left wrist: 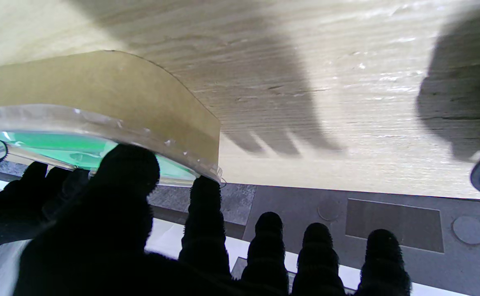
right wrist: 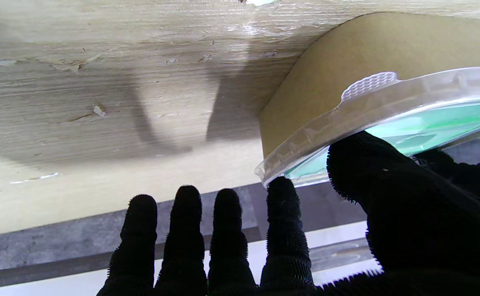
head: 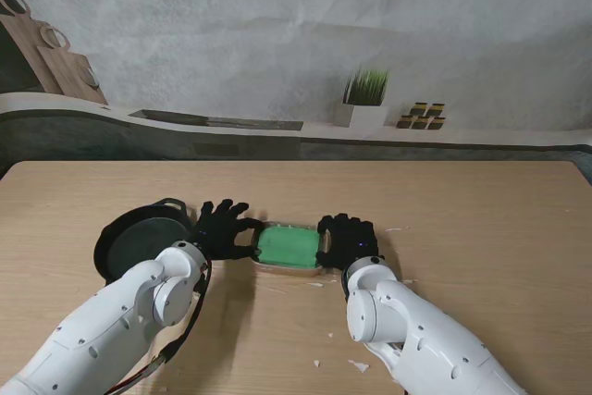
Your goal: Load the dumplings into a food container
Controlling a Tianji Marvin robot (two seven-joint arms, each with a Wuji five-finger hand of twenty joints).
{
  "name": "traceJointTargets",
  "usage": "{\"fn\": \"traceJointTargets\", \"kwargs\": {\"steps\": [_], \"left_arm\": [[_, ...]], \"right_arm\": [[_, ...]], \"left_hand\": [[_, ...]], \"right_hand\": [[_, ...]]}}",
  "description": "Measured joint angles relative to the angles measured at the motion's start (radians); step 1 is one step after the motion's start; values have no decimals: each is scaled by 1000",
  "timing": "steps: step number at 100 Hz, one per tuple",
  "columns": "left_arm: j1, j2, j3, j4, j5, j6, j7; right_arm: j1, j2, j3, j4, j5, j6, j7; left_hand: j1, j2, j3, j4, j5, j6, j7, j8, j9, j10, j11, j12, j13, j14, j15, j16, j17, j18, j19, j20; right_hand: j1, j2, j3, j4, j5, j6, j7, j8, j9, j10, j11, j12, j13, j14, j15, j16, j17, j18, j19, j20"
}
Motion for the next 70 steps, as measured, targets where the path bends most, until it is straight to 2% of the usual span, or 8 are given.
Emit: {"fn": "traceJointTargets", "kwargs": {"steps": [16,23,34,70], "left_arm": [[1,0,0,1,-1,-1,3],[3,-1,-3,1,0,-2,4],[4,-1,-4,0,2,-2,4],[9,-1,-10,0,3,-8,5]], "right_arm": [[0,0,-3,-6,0,19,6],[1,0,-5,-9,0,27,10],[7,0,-12,-19,1,54,24],[6,1,-6,-26,15,56,37]], "left_hand": [[0,1,-2,0,0,0,-6,-1,0,0,0,0,0,0,0,0,0,0,0,-10],[0,2,-10,0,0,0,-10,-4,0,0,0,0,0,0,0,0,0,0,0,-10],[0,3,-12,0,0,0,-11,-12,0,0,0,0,0,0,0,0,0,0,0,-10],[0,12,-31,0,-2,-2,-21,-13,0,0,0,0,0,0,0,0,0,0,0,-10]], "right_hand": [[0,0,-1,0,16,5,5,0,0,0,2,0,0,17,5,0,0,0,1,-2],[0,0,-1,0,62,16,-32,-4,0,0,50,19,0,18,5,0,-1,0,2,-4],[0,0,-1,0,103,18,-89,-16,0,9,68,25,0,18,5,0,-2,0,12,-13],[2,0,-2,0,103,14,-107,-23,0,9,78,30,0,18,5,0,-10,0,13,-14]]}}
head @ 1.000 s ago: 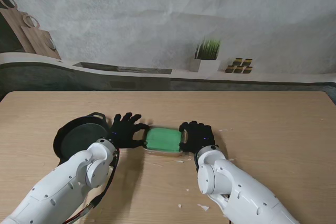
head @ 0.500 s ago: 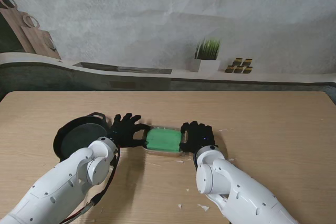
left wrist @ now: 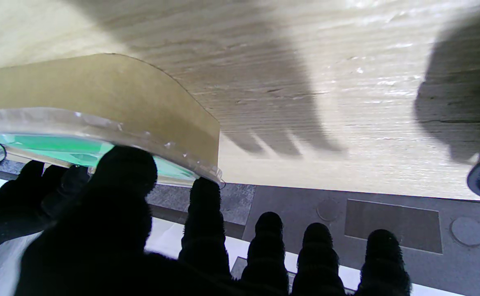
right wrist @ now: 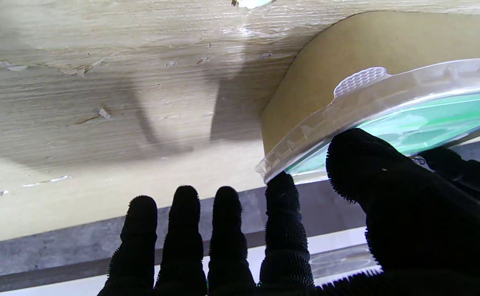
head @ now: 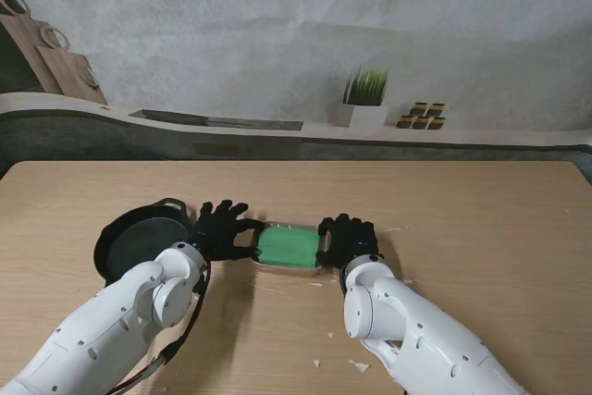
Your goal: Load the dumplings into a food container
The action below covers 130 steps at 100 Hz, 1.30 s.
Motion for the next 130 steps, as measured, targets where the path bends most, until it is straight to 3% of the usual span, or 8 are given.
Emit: {"fn": "traceJointTargets", "kwargs": {"steps": [22,31,49,74,86,94,110,130], "left_arm": [[24,-6,-27,1,-9,-18,32],[39,-11,-46,5,-31,-26,57],[72,-15,-87,-11,-43,-45,76],[168,-32,-218,-135,-90,-101,132],[222,-40,-283,-211,-171,-152,136],[263,-42,-318,-266,-251,-164,120],[368,-46,-364,-353,-335,-174,96],[484,-61,-369,-389,-406,-177,165]], "right_arm": [[-33,-1,38,6,3,-52,-29],[-49,-2,58,8,10,-95,-53],[-69,-3,96,13,25,-191,-84],[-127,-3,195,-75,49,-314,-100],[-166,-3,258,-143,141,-402,-84],[-202,-1,307,-207,235,-419,-10],[-292,9,376,-315,321,-441,50],[-426,9,444,-383,396,-503,34]], "left_hand": [[3,0,-29,0,-34,1,3,1,0,0,0,0,0,0,0,0,0,0,0,0],[18,-10,-43,0,-35,113,18,2,0,0,0,0,0,0,0,0,0,0,0,0],[47,-15,-43,0,-48,141,19,2,0,0,0,0,0,0,1,13,1,0,0,14],[70,71,-139,10,-72,169,19,2,0,0,10,0,0,1,12,14,14,0,0,38],[72,91,-183,11,-74,189,18,-5,0,0,18,0,0,1,12,14,28,0,0,39],[104,95,-253,22,-84,205,6,-9,0,0,33,-9,0,7,23,14,43,0,0,39],[106,101,-271,22,-84,223,-3,-11,12,10,70,-11,1,28,56,14,66,3,0,39],[111,101,-272,22,-84,249,-3,-12,23,27,103,-11,2,41,86,14,78,25,9,39]], "right_hand": [[-24,39,-75,0,-104,-82,32,0,0,0,-36,-22,0,0,-8,0,-4,0,0,-9],[-21,40,-100,0,-127,-70,22,-13,0,-1,-50,-28,0,0,-18,0,-10,0,0,-9],[-18,41,-124,0,-127,-125,19,-28,0,-11,-79,-35,0,0,-31,-9,-11,0,0,-9],[-42,67,-155,0,-127,-132,8,-38,0,-12,-109,-47,0,0,-52,-17,-11,0,0,-9],[-56,92,-153,0,-126,-31,9,-38,0,-12,-103,-38,0,-8,-85,-27,11,1,-45,-21],[-68,112,-153,0,-126,0,6,-48,0,-12,-103,-38,0,-10,-118,-36,21,12,-106,-36],[-105,152,-154,0,-126,1,-7,-51,0,-12,-102,-38,0,-10,-146,-44,43,17,-188,-42],[-109,161,-151,0,-126,3,-12,-62,0,-12,-89,-30,14,-10,-183,-73,74,37,-261,-2]]}}
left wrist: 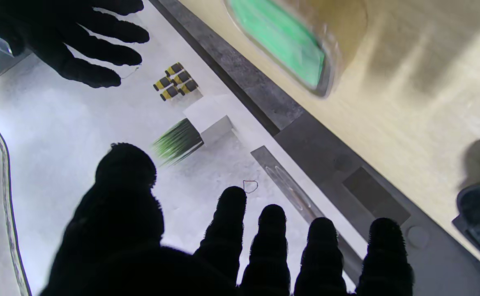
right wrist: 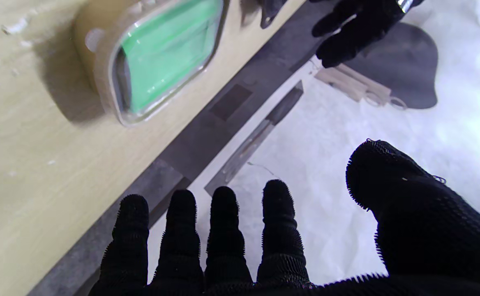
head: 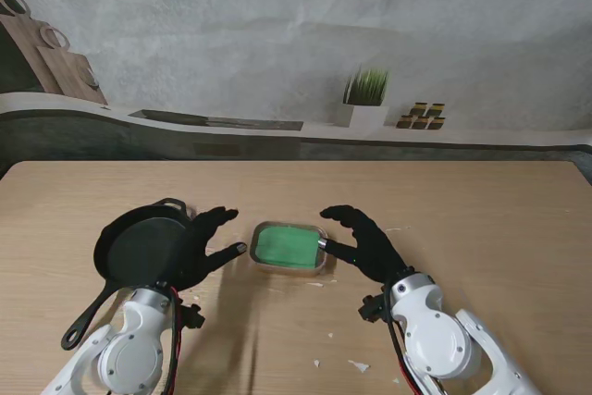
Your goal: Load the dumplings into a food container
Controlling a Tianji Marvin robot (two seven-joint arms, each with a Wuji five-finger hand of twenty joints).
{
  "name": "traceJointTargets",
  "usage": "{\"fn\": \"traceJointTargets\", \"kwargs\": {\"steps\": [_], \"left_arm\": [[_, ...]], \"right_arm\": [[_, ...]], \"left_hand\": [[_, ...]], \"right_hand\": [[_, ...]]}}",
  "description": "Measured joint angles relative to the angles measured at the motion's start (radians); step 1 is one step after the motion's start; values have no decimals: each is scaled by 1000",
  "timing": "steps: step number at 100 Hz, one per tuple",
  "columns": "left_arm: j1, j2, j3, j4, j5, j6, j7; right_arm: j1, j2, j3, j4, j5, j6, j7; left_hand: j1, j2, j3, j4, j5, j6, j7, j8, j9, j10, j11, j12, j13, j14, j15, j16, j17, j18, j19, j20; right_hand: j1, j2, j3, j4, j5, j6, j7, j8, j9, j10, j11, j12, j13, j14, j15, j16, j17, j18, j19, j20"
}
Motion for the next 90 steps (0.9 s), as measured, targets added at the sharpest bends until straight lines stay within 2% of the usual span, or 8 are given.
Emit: {"fn": "traceJointTargets", "kwargs": {"steps": [11,20,29,42,52,62,90], "left_arm": [[36,-5,8,-2,21,-10,32],[53,-5,6,-5,19,-12,2],[62,-5,9,-1,-2,-33,1],[59,-1,11,5,56,-48,-1],[60,-1,13,5,52,-53,7],[60,-1,13,5,45,-53,11],[47,-2,21,17,38,-48,11]], "right_arm": [[-63,2,26,-9,0,-64,-3],[-89,3,23,4,-15,-130,-62],[-96,4,37,24,-24,-184,-35],[-93,7,37,43,-56,-173,-38],[-82,10,22,52,-41,-151,-43],[-65,15,6,57,-36,-137,-7],[-28,15,-33,61,-31,-125,-20]], "left_hand": [[6,-22,-3,0,14,4,-1,-1,0,11,20,0,11,16,24,0,9,3,2,0],[6,-33,-3,0,14,4,-2,-3,0,11,21,1,11,17,24,0,11,3,3,0],[7,-48,-2,0,15,4,-3,-3,0,12,21,1,11,21,24,0,10,3,3,1],[7,-48,-1,0,15,4,-3,-7,0,12,21,1,11,21,24,0,-1,3,3,1],[7,-48,-1,0,15,4,-3,-7,0,12,21,1,11,21,24,0,-1,3,3,1],[7,-49,6,0,15,4,-3,-7,0,12,21,1,11,21,24,0,-1,3,3,1],[7,-54,17,0,15,4,-3,-7,0,12,21,1,11,21,24,0,-13,3,3,1]], "right_hand": [[0,0,14,0,20,0,-9,0,0,0,14,5,26,0,-22,-12,8,10,-25,24],[0,-4,29,0,50,-1,-22,0,0,0,50,18,49,-1,-49,-18,21,24,-50,34],[0,-4,29,0,49,-24,-30,0,0,-14,48,10,49,-20,-58,-24,13,22,-63,39],[0,-4,39,0,49,-25,-30,0,0,-14,48,10,49,-20,-58,-24,13,22,-72,40],[1,-5,39,0,49,-25,-30,0,0,-14,44,9,49,-20,-58,-24,12,22,-73,42],[2,-5,39,0,40,-26,-30,0,0,-14,26,-2,48,-20,-58,-24,7,22,-74,49],[17,-30,40,0,39,-26,-30,0,0,-14,26,-2,48,-20,-58,-24,7,22,-74,50]]}}
